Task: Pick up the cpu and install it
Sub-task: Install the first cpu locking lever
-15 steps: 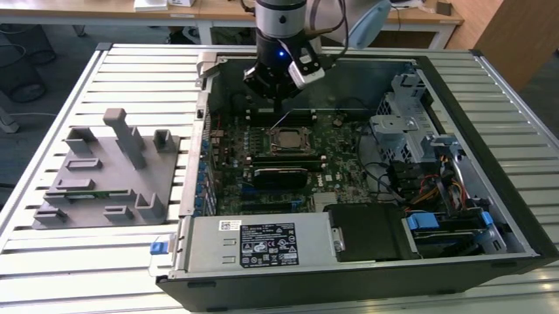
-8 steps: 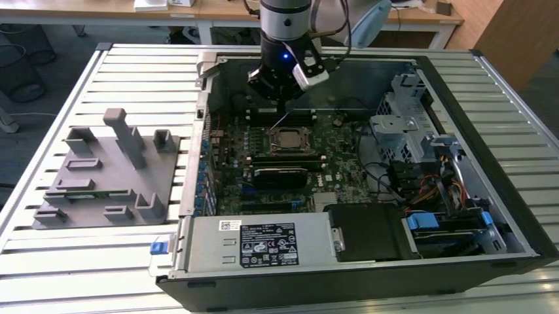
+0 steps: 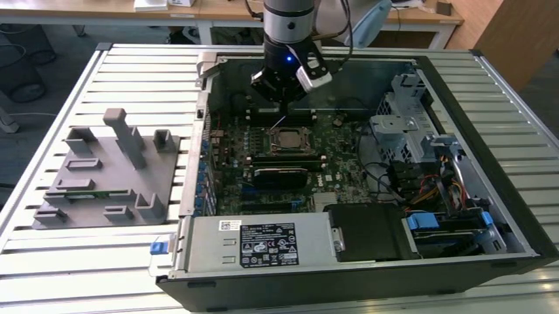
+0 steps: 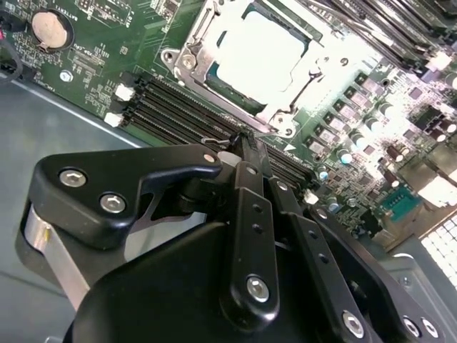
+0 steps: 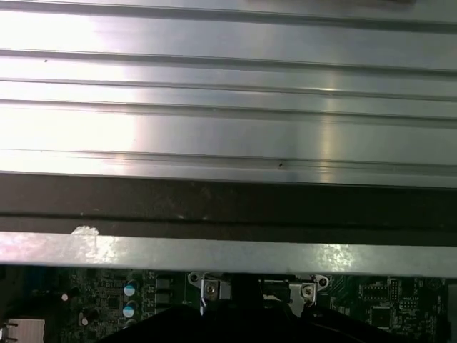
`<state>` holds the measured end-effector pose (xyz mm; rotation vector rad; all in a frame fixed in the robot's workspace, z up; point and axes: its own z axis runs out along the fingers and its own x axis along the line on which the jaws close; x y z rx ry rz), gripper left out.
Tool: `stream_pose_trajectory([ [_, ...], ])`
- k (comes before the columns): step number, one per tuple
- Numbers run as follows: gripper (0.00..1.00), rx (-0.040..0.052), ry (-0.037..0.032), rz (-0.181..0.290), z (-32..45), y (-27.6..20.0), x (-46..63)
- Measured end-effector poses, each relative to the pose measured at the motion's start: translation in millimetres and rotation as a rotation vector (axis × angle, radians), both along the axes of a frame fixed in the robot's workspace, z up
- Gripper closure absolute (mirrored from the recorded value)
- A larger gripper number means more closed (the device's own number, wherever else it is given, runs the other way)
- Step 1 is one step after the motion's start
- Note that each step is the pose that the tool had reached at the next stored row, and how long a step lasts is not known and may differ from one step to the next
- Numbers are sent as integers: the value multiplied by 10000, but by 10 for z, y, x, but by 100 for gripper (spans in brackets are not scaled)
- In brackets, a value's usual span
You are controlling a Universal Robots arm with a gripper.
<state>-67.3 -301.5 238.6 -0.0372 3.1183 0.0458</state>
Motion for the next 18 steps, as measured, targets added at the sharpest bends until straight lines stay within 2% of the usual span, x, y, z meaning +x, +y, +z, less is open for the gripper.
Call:
stream_pose_trajectory([
  [18,89,-4,0,30,-39,1,16],
])
